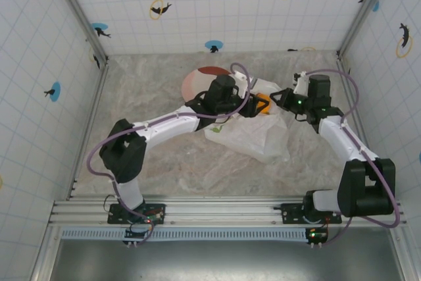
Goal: Place the fruits into the plastic bag
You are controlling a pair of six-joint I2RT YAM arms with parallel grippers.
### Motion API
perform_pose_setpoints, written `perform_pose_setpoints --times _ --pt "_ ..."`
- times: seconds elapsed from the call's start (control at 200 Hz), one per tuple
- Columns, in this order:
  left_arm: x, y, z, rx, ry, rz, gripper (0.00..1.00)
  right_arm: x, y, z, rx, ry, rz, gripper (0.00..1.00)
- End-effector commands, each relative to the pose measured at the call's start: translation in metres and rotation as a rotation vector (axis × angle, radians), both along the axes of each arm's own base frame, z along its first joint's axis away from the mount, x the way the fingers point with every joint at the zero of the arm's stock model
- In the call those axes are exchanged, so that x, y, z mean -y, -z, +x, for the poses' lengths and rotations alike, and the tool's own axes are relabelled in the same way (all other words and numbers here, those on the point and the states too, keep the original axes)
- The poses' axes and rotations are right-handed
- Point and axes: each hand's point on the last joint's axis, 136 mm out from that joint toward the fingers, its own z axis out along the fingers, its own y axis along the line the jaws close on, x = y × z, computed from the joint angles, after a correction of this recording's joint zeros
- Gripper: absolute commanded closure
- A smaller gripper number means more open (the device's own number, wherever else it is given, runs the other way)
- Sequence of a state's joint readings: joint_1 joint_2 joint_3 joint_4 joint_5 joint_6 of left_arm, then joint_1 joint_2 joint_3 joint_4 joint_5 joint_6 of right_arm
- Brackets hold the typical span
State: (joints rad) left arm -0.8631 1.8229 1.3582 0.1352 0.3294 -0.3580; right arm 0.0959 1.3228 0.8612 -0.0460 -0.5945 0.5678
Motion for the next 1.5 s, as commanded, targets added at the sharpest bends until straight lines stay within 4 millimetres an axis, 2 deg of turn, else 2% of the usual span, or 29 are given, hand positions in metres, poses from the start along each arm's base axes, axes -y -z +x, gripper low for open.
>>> perform_pose_setpoints --times 0.0,0.14,0.23,0.345,0.545,0.746,1.166,1.311,1.496 --pt "-0.007 0.012 0.024 0.057 -0.087 0.107 0.47 0.005 -0.012 -0.002 0.042 0.006 -0.012 1.00" --pt "-0.016 0.039 0.042 0.082 -0.161 0.226 0.44 0.011 -0.016 -0.002 0.051 0.016 -0.010 1.00" --pt "-0.016 0.054 0.044 0.076 -0.164 0.259 0.43 0.015 -0.018 0.000 0.054 0.028 -0.008 1.00" --pt "-0.005 0.068 0.031 0.024 -0.090 0.227 0.42 0.017 -0.017 0.001 0.055 0.036 -0.001 1.00" --pt "0.011 0.081 0.014 -0.077 -0.003 0.149 0.38 0.017 -0.009 0.001 0.037 0.040 0.005 1.00" --pt "0.017 0.082 0.009 -0.100 0.039 0.134 0.33 0.019 -0.005 0.002 0.032 0.045 0.002 1.00" --pt "0.007 0.073 0.016 -0.114 0.031 0.107 0.19 0.024 0.002 0.000 0.017 0.054 0.003 1.00" --pt "0.004 0.060 0.016 -0.102 0.029 0.089 0.18 0.025 0.004 0.000 0.013 0.057 0.001 1.00" --pt "-0.006 0.033 0.012 -0.072 0.034 0.045 0.17 0.030 0.009 0.000 0.001 0.065 -0.001 1.00"
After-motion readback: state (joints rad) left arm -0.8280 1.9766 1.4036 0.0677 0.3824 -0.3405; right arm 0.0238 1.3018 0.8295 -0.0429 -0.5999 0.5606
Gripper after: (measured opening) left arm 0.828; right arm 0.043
